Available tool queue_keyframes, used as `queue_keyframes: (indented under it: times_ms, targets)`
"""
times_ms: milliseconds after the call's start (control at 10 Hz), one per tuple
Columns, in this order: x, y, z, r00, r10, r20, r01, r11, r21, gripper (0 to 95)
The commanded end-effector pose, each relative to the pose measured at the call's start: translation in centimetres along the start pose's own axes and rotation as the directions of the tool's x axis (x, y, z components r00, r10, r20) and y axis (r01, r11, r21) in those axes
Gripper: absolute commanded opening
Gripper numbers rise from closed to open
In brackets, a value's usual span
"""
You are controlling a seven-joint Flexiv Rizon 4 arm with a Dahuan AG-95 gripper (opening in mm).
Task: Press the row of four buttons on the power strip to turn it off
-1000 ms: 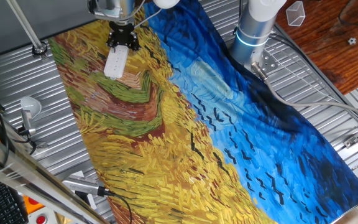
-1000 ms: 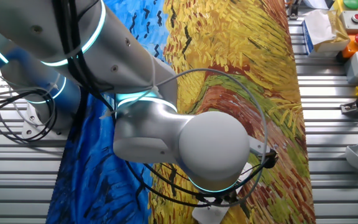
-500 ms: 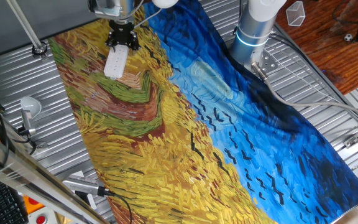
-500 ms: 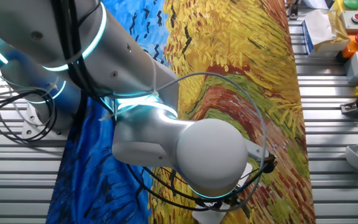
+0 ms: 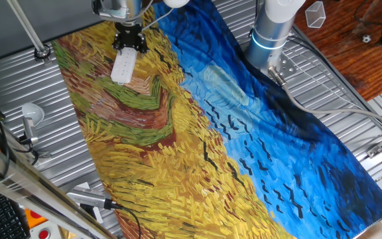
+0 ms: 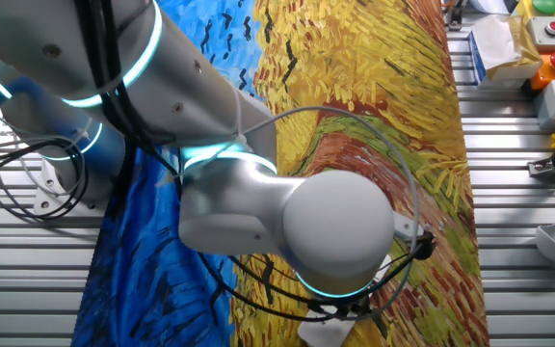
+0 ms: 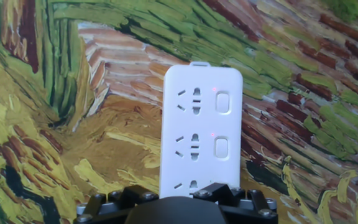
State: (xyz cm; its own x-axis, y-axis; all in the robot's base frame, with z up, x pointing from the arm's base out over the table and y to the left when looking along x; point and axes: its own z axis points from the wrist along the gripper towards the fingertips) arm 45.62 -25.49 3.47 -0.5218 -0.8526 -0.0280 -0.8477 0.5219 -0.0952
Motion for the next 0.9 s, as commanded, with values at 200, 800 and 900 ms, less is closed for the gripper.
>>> queue_keyframes:
  times_ms: [200, 800, 900]
  targets:
    - [-1.3, -0.4, -0.8, 1.000, 0.014, 0.003, -0.014, 1.000, -0.015, 76.0]
    - [-4.0, -0.8, 0.0, 1.000, 0.028, 0.005, -0.028, 0.999, -0.019, 76.0]
    - [-3.9, -0.6, 0.4, 1.000, 0.027, 0.009, -0.027, 0.999, -0.017, 76.0]
